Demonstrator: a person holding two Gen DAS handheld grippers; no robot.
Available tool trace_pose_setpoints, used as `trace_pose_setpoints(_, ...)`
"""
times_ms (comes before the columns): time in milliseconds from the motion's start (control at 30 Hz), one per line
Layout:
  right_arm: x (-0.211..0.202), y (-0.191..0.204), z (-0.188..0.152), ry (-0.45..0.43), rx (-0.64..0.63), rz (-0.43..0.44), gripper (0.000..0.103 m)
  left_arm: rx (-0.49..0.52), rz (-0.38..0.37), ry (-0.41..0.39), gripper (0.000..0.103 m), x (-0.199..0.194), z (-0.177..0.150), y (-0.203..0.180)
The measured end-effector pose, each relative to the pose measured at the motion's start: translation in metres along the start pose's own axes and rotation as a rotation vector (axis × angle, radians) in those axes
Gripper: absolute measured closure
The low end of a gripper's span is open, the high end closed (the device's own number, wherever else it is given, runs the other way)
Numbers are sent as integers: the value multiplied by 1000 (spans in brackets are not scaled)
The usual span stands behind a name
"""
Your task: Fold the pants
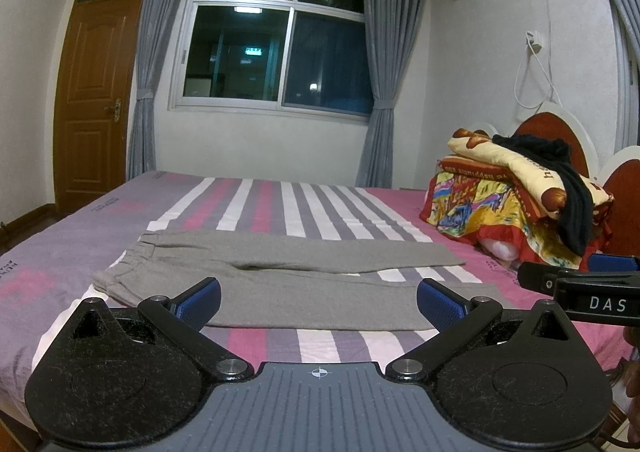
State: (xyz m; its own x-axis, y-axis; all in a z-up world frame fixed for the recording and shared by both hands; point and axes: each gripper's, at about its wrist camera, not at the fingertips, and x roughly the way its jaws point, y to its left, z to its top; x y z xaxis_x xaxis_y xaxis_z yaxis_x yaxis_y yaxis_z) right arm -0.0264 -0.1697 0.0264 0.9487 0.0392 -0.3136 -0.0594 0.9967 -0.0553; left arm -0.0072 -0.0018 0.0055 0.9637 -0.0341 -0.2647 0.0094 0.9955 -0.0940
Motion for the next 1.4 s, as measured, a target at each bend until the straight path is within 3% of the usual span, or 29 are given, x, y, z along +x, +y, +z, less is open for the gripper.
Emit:
trace_pose_setpoints(700, 4, -3, 0, -4, -10, 4, 0, 10, 7, 14, 0, 6, -1, 1)
trace_pose_setpoints(800, 11, -11, 2, -38, -31, 31, 0, 5, 47, 26, 0, 19, 4, 8)
trace_pose_setpoints(1067, 44, -28, 29, -124, -73, 38, 0, -38, 42, 4, 0, 59, 25, 33)
trace_pose_setpoints(1267, 83, -44, 55, -136, -100, 181, 0, -9, 37, 17, 0, 107, 54, 56)
trace_pose_setpoints(1400, 122, -40, 72, -120, -160, 203, 0, 37, 77, 64, 0, 149, 68, 70)
